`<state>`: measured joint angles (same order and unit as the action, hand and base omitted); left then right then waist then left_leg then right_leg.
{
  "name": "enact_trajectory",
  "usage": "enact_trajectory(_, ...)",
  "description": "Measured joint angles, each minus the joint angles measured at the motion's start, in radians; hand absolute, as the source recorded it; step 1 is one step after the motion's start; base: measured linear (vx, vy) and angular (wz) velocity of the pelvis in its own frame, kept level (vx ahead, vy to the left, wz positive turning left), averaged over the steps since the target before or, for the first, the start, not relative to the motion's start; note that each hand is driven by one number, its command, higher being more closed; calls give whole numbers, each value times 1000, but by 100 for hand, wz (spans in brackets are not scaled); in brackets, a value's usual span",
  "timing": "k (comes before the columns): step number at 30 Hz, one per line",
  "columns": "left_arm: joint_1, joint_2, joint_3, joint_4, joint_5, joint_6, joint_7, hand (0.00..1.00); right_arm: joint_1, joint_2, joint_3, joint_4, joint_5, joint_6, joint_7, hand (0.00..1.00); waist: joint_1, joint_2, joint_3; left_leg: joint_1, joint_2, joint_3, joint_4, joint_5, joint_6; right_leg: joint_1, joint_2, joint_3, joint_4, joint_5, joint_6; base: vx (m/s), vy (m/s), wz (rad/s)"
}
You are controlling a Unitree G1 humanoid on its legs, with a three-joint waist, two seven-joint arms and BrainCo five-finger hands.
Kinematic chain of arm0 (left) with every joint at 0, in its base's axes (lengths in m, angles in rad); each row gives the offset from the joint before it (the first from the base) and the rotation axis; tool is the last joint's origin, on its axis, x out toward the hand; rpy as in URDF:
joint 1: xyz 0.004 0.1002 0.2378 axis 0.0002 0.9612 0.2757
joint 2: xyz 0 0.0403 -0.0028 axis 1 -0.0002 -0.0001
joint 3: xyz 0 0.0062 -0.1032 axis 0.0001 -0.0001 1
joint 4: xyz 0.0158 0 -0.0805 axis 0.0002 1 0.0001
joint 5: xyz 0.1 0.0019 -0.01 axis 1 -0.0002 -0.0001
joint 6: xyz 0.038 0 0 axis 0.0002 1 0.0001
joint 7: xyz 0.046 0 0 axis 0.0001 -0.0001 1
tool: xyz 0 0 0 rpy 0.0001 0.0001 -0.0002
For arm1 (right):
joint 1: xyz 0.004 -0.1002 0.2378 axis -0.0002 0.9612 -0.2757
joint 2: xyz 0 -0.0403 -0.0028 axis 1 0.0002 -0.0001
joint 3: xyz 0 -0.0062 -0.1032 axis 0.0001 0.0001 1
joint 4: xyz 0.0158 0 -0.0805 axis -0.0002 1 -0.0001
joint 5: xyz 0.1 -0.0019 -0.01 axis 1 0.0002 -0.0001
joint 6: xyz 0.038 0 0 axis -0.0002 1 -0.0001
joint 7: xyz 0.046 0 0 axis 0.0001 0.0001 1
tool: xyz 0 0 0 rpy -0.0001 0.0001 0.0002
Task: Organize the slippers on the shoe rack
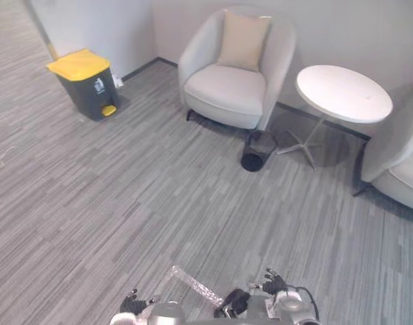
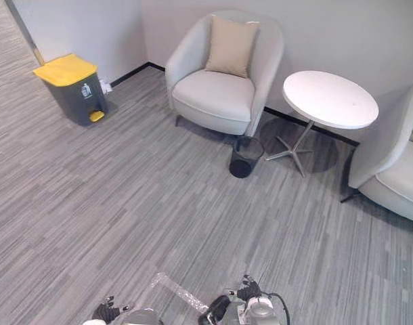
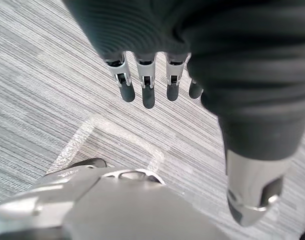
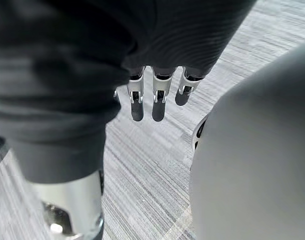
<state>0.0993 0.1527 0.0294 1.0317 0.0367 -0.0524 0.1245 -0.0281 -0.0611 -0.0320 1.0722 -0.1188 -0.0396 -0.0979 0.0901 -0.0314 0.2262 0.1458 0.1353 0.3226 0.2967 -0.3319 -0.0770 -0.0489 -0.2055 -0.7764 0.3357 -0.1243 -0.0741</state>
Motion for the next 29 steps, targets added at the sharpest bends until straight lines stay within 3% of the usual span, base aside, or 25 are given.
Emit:
enact_trajectory(1,2,-4,0,0,0,0,0,0,5,-3,-1,-1,0,0,0,0,1,18,-4,-9,16,3,22,-19,-11,3,19,1,-17,4,4,-67,-60,-26)
enact_trajectory(3,13,-23,-10,0,0,1,0,0,18,-21,-4,-9,2,0,-1,0,6,62,-22,-27,88,30,147,-55,-42,30,104,38,-88,12,6,3,-24,-55)
enact_trajectory(5,9,-20,-19,-10,-1,1,0,0,29,-22,-7,-18,4,0,-5,0,12,68,-24,-94,107,-19,307,-35,-23,36,129,77,-123,23,-6,35,19,-61)
enact_trajectory(6,9,-24,-27,-21,-1,-1,1,0,33,-20,-11,-28,4,0,-8,0,14,68,-27,-149,95,-94,364,-40,6,43,139,118,-163,33,1,0,10,-53)
enact_trajectory(7,11,-28,-29,-22,-2,-2,1,0,33,-22,-17,-31,4,0,-9,0,15,75,-23,-157,82,-113,348,-47,11,47,144,137,-180,39,9,-44,31,-72)
enact_trajectory(9,3,-49,-28,-24,-3,-3,2,0,32,-33,-28,-33,4,1,-13,0,18,97,-21,-196,27,-210,183,-42,16,53,154,200,-249,86,39,-93,75,-79)
enact_trajectory(11,14,-57,-26,-23,-3,-3,3,0,34,-45,-24,-34,3,1,-14,0,22,117,-27,-165,-11,-230,98,27,7,73,170,248,-316,138,66,-53,146,-84)
enact_trajectory(12,21,-49,-25,-20,-3,-3,3,0,30,-44,-22,-35,4,-1,-17,0,19,106,-34,-142,-29,-208,51,44,5,89,171,280,-368,187,81,20,140,-57)
enact_trajectory(14,15,-46,-21,-20,-3,-4,3,0,40,-39,-25,-30,4,1,-20,0,16,94,-32,-124,-44,-190,31,56,12,101,167,308,-401,227,55,91,85,-23)
enact_trajectory(15,14,-47,-16,-20,-3,-4,3,0,40,-35,-22,-29,2,1,-22,0,17,93,-31,-104,-51,-185,11,63,22,118,169,316,-426,236,61,99,65,-16)
enact_trajectory(29,-9,-46,-6,-18,-1,-8,3,0,30,-24,-37,14,2,1,-23,0,16,71,-44,-2,-94,-225,-106,79,33,150,154,351,-434,231,67,87,46,-3)
